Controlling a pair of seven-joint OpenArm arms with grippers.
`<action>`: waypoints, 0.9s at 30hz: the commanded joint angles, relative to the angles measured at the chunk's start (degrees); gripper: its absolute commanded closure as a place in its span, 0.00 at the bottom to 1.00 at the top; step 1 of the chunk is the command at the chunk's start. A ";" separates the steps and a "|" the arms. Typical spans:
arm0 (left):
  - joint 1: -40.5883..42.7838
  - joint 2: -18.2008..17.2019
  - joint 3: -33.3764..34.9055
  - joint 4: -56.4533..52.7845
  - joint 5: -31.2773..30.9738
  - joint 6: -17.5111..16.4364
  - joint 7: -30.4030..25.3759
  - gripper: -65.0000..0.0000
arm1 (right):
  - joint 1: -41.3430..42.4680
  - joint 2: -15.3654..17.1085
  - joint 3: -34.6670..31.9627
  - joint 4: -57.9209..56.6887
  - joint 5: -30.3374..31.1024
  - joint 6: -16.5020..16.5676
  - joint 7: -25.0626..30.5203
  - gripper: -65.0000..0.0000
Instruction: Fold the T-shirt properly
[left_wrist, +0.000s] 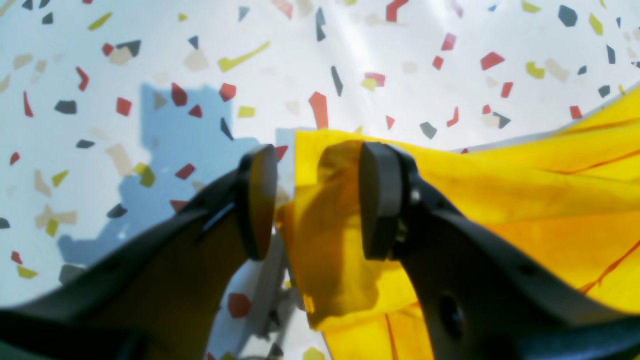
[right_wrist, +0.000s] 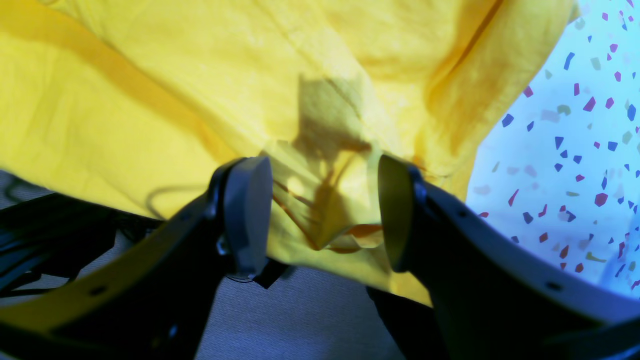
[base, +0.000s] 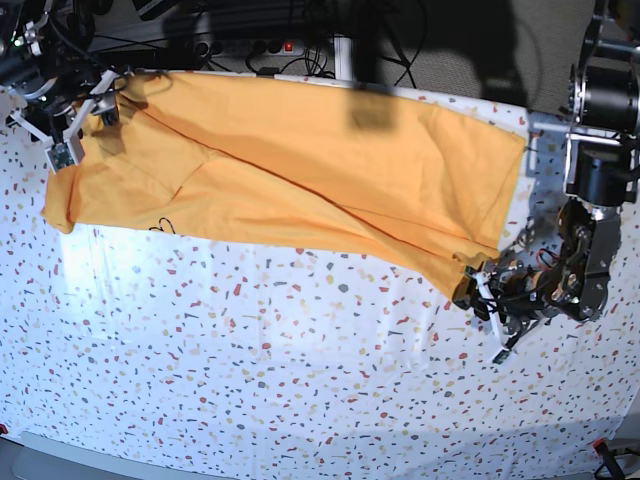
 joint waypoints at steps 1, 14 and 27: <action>-1.86 -0.48 -0.33 0.74 -0.70 -0.38 -1.49 0.59 | 0.02 0.79 0.50 0.81 0.28 -0.70 0.87 0.48; -0.50 -0.50 -0.33 0.74 -1.01 -0.38 -1.90 0.60 | 0.02 0.79 0.50 0.81 0.26 -0.68 0.87 0.48; -0.26 -0.48 -0.33 0.74 -0.76 -0.38 -6.21 0.75 | 0.04 0.79 0.50 0.81 0.28 -0.70 0.87 0.48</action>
